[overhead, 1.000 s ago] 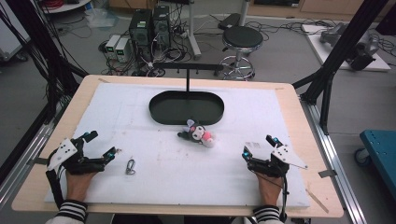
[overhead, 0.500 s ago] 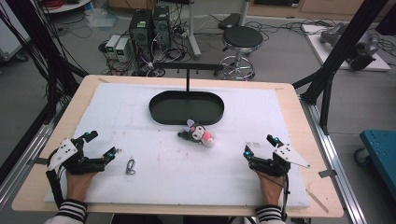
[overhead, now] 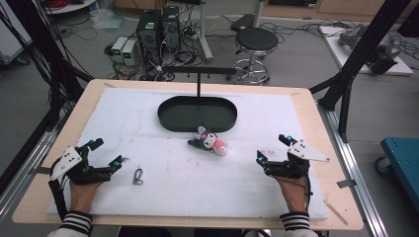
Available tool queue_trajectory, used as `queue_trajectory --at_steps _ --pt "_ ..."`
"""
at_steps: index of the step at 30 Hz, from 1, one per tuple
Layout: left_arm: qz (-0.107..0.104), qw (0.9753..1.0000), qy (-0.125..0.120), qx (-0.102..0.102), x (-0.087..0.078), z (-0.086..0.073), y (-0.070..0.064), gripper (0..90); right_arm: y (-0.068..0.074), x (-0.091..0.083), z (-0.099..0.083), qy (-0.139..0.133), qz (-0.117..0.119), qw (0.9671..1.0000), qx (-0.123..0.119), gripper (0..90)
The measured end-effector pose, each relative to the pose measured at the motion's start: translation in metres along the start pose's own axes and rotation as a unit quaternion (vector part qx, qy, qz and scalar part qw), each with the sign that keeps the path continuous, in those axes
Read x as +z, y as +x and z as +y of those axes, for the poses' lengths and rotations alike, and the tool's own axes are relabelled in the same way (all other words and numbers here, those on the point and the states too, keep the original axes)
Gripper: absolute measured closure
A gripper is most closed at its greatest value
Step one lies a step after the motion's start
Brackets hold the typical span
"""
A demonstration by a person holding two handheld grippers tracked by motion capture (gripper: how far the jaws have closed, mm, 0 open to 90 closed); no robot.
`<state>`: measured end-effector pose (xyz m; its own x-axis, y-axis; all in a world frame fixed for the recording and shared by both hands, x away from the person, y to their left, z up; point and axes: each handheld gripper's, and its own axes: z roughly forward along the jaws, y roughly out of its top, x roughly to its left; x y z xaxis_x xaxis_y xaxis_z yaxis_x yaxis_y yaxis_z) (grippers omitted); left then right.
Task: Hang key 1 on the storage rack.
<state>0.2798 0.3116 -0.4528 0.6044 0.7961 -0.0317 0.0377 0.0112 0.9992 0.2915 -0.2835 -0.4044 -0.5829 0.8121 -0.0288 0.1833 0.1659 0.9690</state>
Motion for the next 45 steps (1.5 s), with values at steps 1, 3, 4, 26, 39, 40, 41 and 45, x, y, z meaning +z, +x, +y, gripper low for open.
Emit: queue_trajectory --at_steps 1,3,4,26,39,40,41,45 --pt "0.0 1.0 0.0 0.0 0.0 0.0 0.0 1.8 0.0 0.001 0.003 0.006 0.005 1.0 -0.004 2.0" --pt "0.0 1.0 0.001 0.001 0.0 0.0 0.0 1.8 -0.002 0.003 0.012 0.023 0.016 0.9995 -0.012 2.1" --pt "0.001 1.0 0.0 0.0 0.0 0.0 0.0 1.8 -0.003 0.005 0.019 0.034 0.027 0.9989 -0.017 2.0" --pt "0.004 1.0 0.002 -0.001 0.0 0.0 0.0 1.8 0.002 0.054 0.08 0.169 0.115 0.9748 -0.09 2.0" --pt "0.004 1.0 -0.001 -0.001 0.0 0.0 0.0 1.8 0.017 0.101 0.088 0.252 0.157 0.9459 -0.132 2.1" --pt "0.004 1.0 0.0 -0.001 0.0 0.0 0.0 1.8 0.019 0.103 0.089 0.256 0.158 0.9444 -0.133 2.0" --pt "0.004 1.0 0.0 -0.001 0.0 0.0 0.0 1.8 0.019 0.105 0.089 0.257 0.16 0.9434 -0.134 2.1" --pt "0.004 1.0 0.0 -0.001 0.0 0.0 0.0 1.8 0.023 0.115 0.086 0.27 0.171 0.9384 -0.132 2.1"
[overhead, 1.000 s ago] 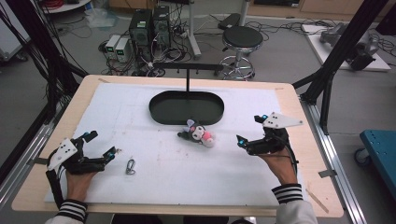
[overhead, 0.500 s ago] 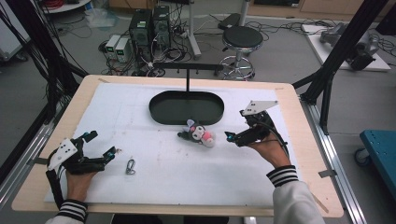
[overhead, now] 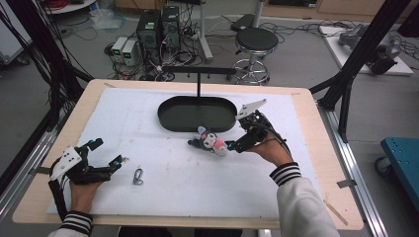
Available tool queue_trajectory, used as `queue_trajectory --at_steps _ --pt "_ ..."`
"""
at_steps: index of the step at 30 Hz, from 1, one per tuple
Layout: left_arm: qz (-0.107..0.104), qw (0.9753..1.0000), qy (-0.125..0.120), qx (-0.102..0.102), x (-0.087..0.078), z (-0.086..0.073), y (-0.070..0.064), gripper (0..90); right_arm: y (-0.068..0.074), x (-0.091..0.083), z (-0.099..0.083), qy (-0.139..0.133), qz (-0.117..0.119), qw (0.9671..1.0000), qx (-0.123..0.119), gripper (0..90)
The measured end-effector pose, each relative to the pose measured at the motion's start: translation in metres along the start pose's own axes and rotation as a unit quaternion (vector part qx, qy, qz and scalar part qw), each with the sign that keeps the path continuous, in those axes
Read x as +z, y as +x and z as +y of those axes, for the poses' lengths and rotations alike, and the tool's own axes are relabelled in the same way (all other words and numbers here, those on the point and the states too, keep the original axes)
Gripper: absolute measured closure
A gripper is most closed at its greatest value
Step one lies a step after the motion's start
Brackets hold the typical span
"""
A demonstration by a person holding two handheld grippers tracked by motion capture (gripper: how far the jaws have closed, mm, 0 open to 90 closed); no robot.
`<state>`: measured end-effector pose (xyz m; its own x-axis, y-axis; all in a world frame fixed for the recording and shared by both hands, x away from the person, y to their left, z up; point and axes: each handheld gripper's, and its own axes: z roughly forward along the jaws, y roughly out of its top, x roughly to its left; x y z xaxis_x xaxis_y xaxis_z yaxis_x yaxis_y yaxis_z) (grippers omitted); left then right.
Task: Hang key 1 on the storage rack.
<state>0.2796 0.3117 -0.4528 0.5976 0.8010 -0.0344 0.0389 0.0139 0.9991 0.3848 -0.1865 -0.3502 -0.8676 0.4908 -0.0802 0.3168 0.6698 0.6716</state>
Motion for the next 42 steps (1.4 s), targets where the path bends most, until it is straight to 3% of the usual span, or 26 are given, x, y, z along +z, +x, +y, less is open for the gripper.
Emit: queue_trajectory --at_steps 6,21,27,30,35,37,39,42 --pt "0.0 1.0 0.0 0.0 0.0 0.0 0.0 1.8 0.002 0.015 0.0 0.029 0.021 0.9994 -0.002 2.1" --pt "0.0 1.0 -0.001 0.0 0.0 0.0 0.0 1.8 0.002 0.047 0.005 0.058 0.05 0.9969 -0.015 2.4" --pt "0.001 1.0 -0.002 0.0 0.0 0.0 0.0 1.8 0.001 0.055 0.005 0.072 0.05 0.996 -0.018 2.5" --pt "0.0 1.0 -0.001 0.001 0.0 0.0 0.0 1.8 0.0 0.058 0.006 0.069 0.049 0.9964 -0.006 2.5" --pt "0.0 1.0 -0.002 0.0 0.0 0.0 0.0 1.8 0.001 0.063 0.006 0.078 0.066 0.9948 -0.001 5.4" --pt "0.0 1.0 -0.002 0.0 -0.001 0.0 0.0 1.8 0.002 0.067 0.005 0.088 0.068 0.9938 -0.004 8.5" --pt "0.0 1.0 -0.002 0.0 0.0 0.0 0.0 1.8 0.002 0.069 0.005 0.095 0.078 0.9924 -0.009 18.0" --pt "-0.001 1.0 -0.001 0.001 -0.001 0.0 0.0 1.8 0.004 0.072 0.006 0.104 0.077 0.9915 -0.018 21.2"
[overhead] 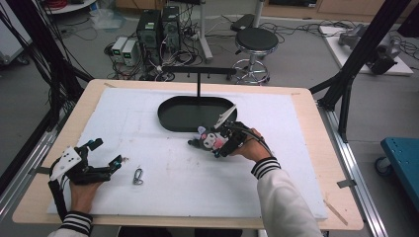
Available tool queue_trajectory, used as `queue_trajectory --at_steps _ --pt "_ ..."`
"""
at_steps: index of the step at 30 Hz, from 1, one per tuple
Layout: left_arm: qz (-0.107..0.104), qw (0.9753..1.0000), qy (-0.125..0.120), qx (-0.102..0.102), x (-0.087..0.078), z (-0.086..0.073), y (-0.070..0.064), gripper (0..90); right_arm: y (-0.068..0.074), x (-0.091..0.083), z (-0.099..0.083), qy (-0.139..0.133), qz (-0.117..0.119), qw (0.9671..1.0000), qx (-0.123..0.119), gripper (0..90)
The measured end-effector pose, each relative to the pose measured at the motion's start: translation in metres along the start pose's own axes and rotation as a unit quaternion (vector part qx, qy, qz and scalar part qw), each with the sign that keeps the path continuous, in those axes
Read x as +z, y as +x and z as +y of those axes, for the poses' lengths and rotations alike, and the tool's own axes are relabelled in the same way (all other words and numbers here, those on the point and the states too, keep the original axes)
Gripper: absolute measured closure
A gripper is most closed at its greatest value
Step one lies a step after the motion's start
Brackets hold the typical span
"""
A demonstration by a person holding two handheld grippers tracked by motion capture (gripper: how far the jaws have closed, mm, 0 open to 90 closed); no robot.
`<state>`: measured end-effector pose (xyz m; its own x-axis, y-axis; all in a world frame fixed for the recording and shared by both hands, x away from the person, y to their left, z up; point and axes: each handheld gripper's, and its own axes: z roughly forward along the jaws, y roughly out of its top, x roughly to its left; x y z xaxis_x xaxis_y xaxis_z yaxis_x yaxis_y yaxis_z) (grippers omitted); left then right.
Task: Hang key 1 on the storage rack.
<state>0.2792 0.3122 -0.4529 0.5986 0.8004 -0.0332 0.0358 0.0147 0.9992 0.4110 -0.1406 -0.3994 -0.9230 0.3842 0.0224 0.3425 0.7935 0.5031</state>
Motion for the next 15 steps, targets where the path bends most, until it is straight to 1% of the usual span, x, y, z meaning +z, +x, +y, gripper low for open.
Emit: queue_trajectory --at_steps 1,3,5,8,11,14,15 --pt "0.0 1.0 0.001 0.0 -0.0001 0.0 0.0001 1.8 0.0001 0.0004 0.0002 0.004 0.003 1.0 0.001 24.7" --pt "-0.001 1.0 0.0 -0.001 -0.0002 0.0 0.0001 1.8 0.0004 0.0017 0.0007 0.008 0.003 1.0 -0.002 25.5" --pt "-0.001 1.0 -0.001 -0.001 -0.0003 0.0 0.0003 1.8 0.0007 0.0027 0.0014 0.012 0.002 0.9999 -0.001 29.0" --pt "0.0 1.0 -0.001 -0.002 -0.0003 -0.0001 0.0003 1.8 0.0012 0.0043 0.002 0.017 -0.003 0.9998 -0.001 30.1" --pt "-0.001 1.0 -0.001 -0.002 -0.0003 -0.0001 0.0003 1.8 0.0018 0.0066 0.0029 0.025 -0.007 0.9996 -0.009 35.2" --pt "0.0 1.0 -0.002 -0.001 -0.0003 -0.0001 0.0004 1.8 0.0017 0.0068 0.0036 0.03 -0.009 0.9995 -0.009 43.0" --pt "0.0 1.0 -0.002 -0.002 -0.0002 -0.0001 0.0003 1.8 0.0017 0.0066 0.0038 0.029 -0.009 0.9995 -0.008 44.2"
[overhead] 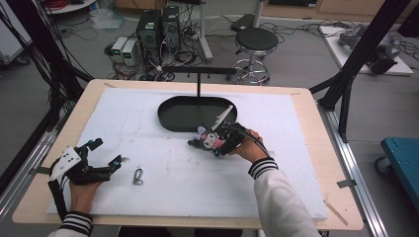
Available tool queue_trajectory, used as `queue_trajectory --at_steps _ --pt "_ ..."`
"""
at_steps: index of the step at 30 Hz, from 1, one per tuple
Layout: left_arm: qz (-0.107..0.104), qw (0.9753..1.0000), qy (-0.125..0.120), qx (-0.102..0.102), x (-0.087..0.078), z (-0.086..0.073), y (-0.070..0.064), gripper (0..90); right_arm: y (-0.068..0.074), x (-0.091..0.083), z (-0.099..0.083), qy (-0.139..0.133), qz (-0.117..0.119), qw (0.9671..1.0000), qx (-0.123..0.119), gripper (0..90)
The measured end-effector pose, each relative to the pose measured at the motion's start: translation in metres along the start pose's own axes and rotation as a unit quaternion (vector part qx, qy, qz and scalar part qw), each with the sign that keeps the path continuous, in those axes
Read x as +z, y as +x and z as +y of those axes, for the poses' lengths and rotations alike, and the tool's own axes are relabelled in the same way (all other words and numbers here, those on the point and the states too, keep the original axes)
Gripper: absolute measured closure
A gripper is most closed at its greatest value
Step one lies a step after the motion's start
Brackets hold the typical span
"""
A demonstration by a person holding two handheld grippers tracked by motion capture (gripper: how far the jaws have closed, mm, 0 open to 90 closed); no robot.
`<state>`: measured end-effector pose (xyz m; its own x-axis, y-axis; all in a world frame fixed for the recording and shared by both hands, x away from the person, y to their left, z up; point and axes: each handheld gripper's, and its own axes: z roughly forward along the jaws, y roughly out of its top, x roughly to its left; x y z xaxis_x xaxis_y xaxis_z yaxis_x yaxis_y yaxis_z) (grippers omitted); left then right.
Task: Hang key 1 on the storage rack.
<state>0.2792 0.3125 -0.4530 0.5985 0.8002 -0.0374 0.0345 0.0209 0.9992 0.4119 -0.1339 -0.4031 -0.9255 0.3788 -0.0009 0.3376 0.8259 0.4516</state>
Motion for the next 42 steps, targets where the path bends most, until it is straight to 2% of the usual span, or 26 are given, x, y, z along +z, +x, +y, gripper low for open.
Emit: queue_trajectory --at_steps 5,9,17,22,27,30,37,42 --pt "0.0 1.0 0.0 0.0 0.0 0.0 0.0 1.8 0.0 -0.002 0.0 0.003 -0.007 0.9999 0.013 51.3" --pt "-0.001 1.0 0.001 0.002 0.0 0.0 0.0 1.8 0.002 -0.002 0.001 0.003 -0.012 0.9999 0.004 53.1" --pt "0.0 1.0 0.0 0.0 0.0 0.0 0.0 1.8 0.002 -0.005 0.0 -0.001 -0.011 0.9999 0.008 54.4" --pt "-0.001 1.0 0.001 0.002 0.0 0.0 0.0 1.8 0.002 -0.009 0.0 -0.017 -0.009 0.9998 0.012 54.6" --pt "-0.001 1.0 0.001 0.002 0.0 0.0 0.0 1.8 0.0 -0.018 -0.001 -0.043 0.001 0.9986 0.03 55.7" --pt "0.0 1.0 0.0 0.003 0.0 0.0 0.0 1.8 -0.001 -0.022 -0.002 -0.056 -0.001 0.9976 0.039 55.7" --pt "0.0 1.0 0.0 0.002 0.0 0.0 0.0 1.8 -0.007 -0.041 -0.007 -0.109 -0.009 0.9912 0.076 55.6" --pt "0.0 1.0 0.0 0.003 0.0 0.0 0.0 1.8 -0.014 -0.054 -0.013 -0.149 -0.018 0.9829 0.106 55.6"
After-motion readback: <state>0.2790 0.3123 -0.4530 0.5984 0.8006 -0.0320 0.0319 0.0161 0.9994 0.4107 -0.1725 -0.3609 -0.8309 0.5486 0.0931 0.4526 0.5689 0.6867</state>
